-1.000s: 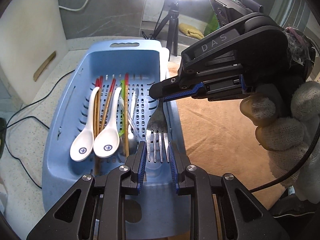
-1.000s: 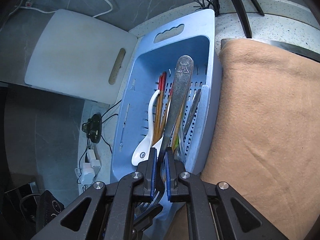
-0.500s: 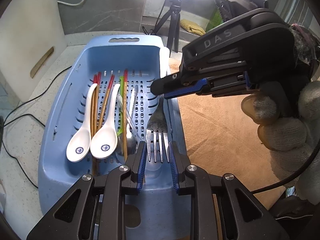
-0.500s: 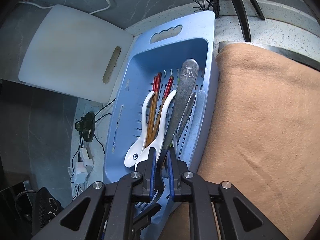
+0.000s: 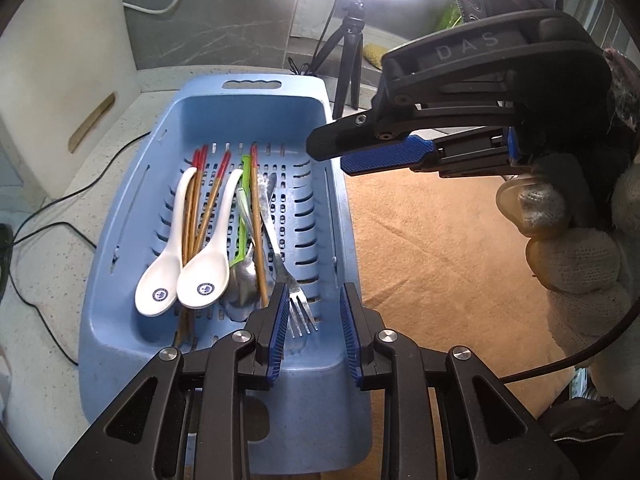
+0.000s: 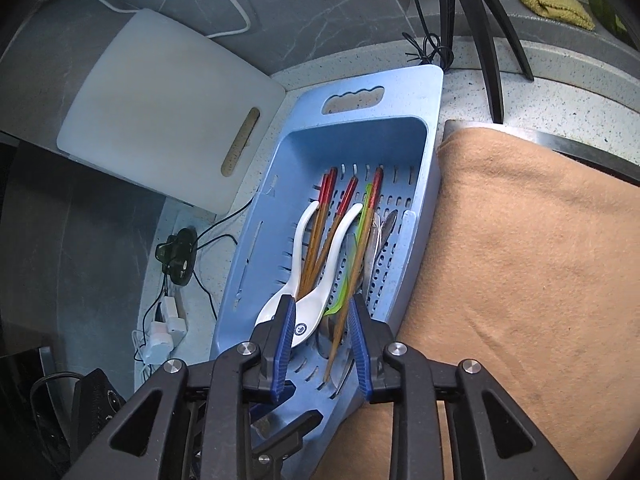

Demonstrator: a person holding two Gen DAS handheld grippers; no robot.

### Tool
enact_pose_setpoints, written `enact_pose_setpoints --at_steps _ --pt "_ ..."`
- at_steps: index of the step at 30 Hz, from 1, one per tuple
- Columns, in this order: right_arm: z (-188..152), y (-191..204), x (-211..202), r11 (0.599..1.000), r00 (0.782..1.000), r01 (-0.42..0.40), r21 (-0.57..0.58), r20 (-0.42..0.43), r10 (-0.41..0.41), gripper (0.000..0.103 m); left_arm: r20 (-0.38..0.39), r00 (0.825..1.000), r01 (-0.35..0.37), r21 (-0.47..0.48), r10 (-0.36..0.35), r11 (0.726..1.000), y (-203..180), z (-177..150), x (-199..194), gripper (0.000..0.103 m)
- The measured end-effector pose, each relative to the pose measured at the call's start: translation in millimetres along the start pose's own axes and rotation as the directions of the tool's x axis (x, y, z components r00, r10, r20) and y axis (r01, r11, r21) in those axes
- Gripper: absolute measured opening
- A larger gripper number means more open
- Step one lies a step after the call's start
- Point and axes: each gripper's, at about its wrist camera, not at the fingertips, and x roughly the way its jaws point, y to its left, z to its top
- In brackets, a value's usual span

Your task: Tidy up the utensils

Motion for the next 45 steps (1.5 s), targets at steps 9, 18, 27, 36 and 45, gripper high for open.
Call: enact_pose_setpoints --at_steps 9,18,27,36,45 --pt "-5.3 -2.7 -20.1 1.0 1.0 0.007 -0.024 0.029 -0.006 0.031 0.019 0.999 -0.035 0.005 0.035 0.999 -11.8 -2.6 -15.0 0.023" --pt "-18.7 -9.0 -40.7 0.998 0.999 0.014 -0.063 0.044 -0.011 0.034 0.053 0.995 -0.091 0.028 0.089 0.995 -35.5 -10.1 -35.0 0.025" --pt "-39.8 -12.6 -67.3 0.987 0.995 0.055 -0.15 0.093 -0.041 0.04 0.103 0.984 -0.145 0.014 0.143 0.989 -62.7 -19.9 -55.4 0.041" --pt "-64.2 -13.1 -100.8 0.953 0.978 0.119 -0.28 0.201 -0.063 0.052 0.15 0.964 -0.21 -0.076 0.219 0.975 -81.4 -32.0 -75.4 0.067" --pt "-90.2 -10.5 -133.2 0.92 0.947 0.174 -0.35 0.315 -0.06 0.075 0.164 0.934 -0.291 -0.161 0.316 0.943 -89.5 -41.5 -94.1 0.074"
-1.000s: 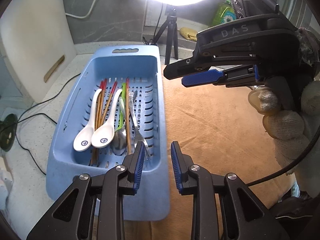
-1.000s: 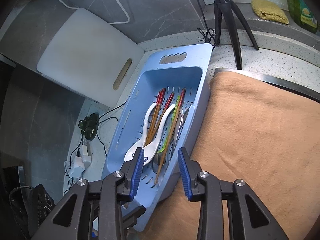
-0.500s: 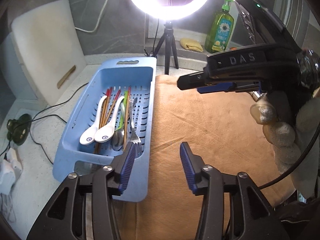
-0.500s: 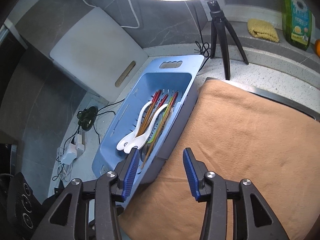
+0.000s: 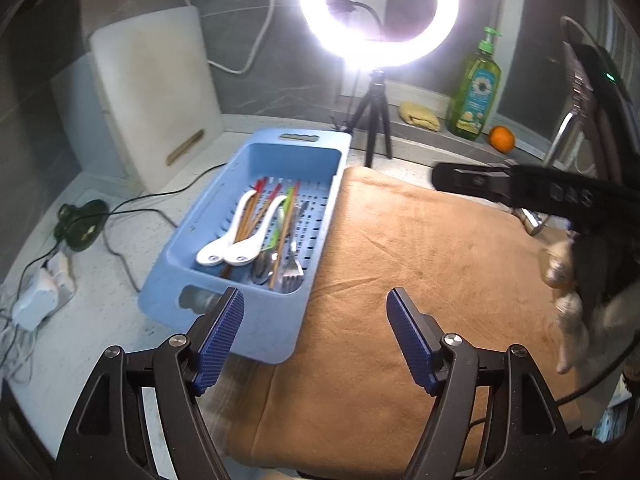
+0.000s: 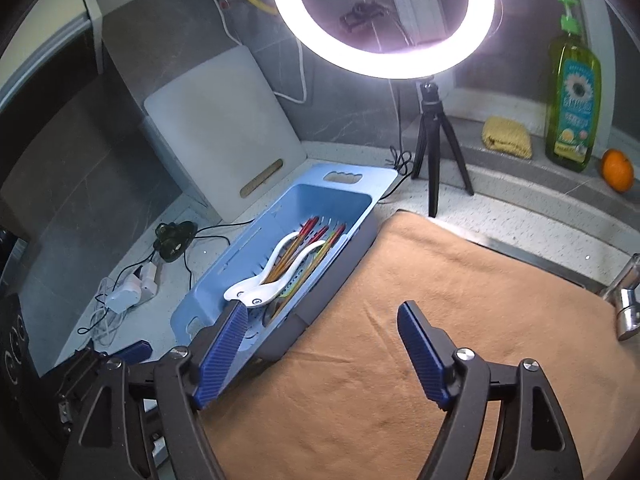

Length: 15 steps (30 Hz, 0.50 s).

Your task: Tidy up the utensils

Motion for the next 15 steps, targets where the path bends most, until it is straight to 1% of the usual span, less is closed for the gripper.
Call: enact_pose_setpoints --at_steps 1,4,8,11,15 --pt "-1.3 0.3 -3.7 1.0 1.0 0.003 -0.012 0.001 -0.003 0.075 0.004 1.0 -0.013 -0.015 0.013 1.0 0.7 -0.1 -3.0 0.074" --pt "-6.1 -1.0 -15.1 0.999 1.0 0.018 -0.027 0.014 -0.017 0.076 0.02 1.0 -0.023 -0.025 0.023 0.999 -1.1 -1.2 -11.0 0.074" --pt "-14.5 -4.5 -29.7 0.998 0.998 0.058 -0.028 0.036 -0.057 0.079 0.047 0.998 -0.035 -0.034 0.036 0.999 -5.0 -0.7 -20.1 0.074" --pt "-18.6 -7.1 -35.0 0.997 0.997 0.068 -0.03 0.048 -0.066 0.08 0.062 0.997 -0.052 -0.031 0.054 0.998 -8.6 0.2 -24.4 0.08" --pt "-22.5 -10.4 -39.4 0.997 0.996 0.074 -0.02 0.042 -0.073 0.08 0.068 0.996 -0.062 -0.027 0.064 0.998 -10.5 2.8 -27.2 0.08"
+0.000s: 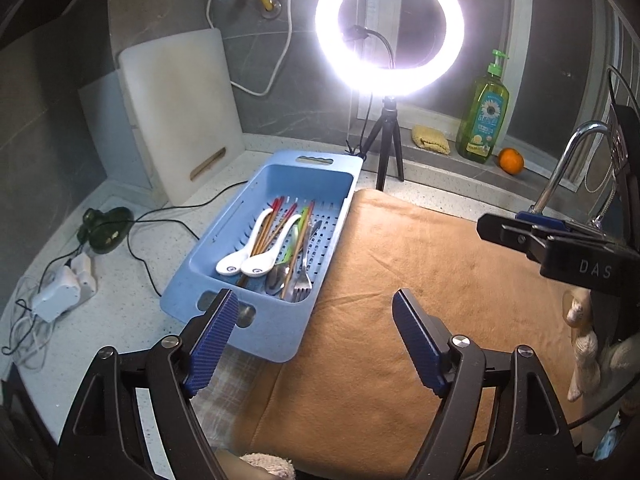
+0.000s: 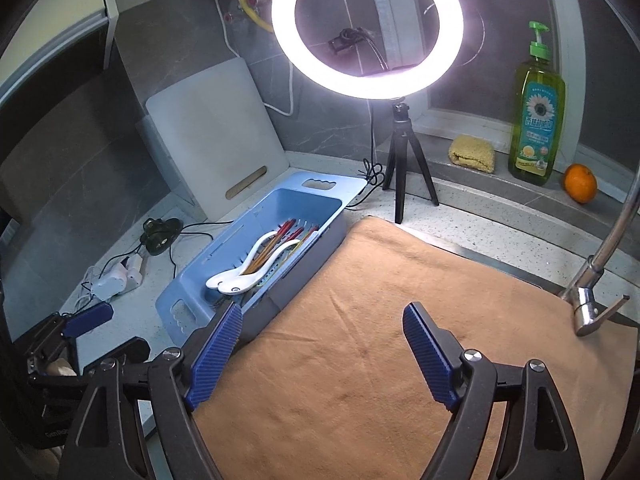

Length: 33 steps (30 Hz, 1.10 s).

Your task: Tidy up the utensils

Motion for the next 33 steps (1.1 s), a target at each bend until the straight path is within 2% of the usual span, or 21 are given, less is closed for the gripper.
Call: enact_pose_setpoints --at_steps 5,16,33 --pt "-1.4 1.0 -5.5 1.0 1.0 0.012 -0.011 0.015 -0.012 0.08 0.007 1.0 -0.005 -0.003 0.005 1.0 -0.6 1.4 -4.4 0.08" --pt "-0.3 4.3 -4.1 1.0 1.0 -0.014 -0.024 0.007 0.014 0.08 0.003 1.0 -0.021 -0.009 0.021 1.0 -0.4 0.9 -8.6 0.08" --pt "2.6 -11.5 -2.7 1.0 1.0 -0.016 -0.003 0.002 0.016 0.08 0.004 1.0 -0.021 0.006 0.021 1.0 -9.2 5.2 -6.5 0.08"
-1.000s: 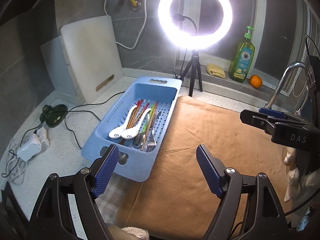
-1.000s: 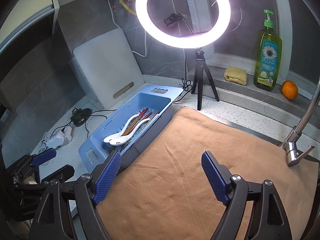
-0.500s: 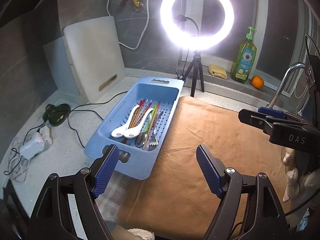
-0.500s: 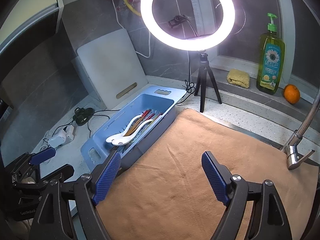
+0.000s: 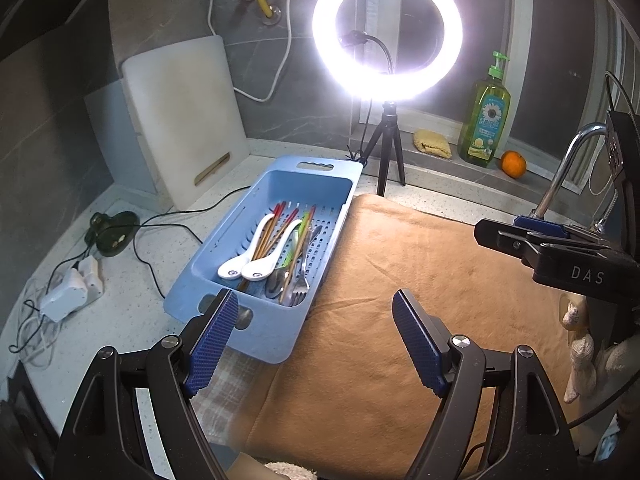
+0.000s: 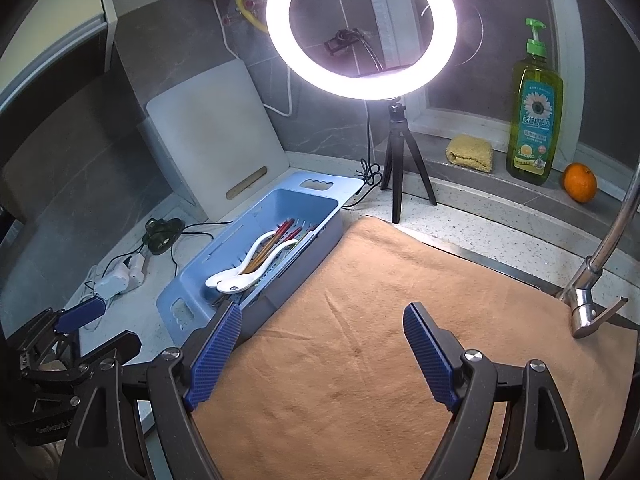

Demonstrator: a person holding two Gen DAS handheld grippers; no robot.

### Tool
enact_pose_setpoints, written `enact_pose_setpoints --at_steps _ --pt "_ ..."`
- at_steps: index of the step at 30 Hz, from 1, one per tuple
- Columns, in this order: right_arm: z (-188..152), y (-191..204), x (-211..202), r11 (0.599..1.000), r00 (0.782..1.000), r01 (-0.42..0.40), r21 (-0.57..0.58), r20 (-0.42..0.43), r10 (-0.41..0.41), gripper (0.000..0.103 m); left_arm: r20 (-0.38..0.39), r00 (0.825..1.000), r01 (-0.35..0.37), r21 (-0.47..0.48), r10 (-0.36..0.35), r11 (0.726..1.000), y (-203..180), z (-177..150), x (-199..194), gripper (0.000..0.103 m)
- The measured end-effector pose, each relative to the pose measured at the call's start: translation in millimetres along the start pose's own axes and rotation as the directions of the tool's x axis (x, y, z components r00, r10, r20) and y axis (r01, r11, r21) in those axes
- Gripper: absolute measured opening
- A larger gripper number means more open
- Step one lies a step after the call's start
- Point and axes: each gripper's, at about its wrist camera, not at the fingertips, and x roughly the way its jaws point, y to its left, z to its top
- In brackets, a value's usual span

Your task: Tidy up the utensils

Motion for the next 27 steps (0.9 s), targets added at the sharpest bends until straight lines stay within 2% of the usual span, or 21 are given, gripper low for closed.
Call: enact_pose_setpoints --at_steps 27 --pt "-0.2 -18.9 6.2 1.0 1.0 0.005 0.026 -0.023 -0.004 0.08 -0.007 1.0 0.004 0.007 -0.004 1.0 -7.4 1.8 6.5 0.08"
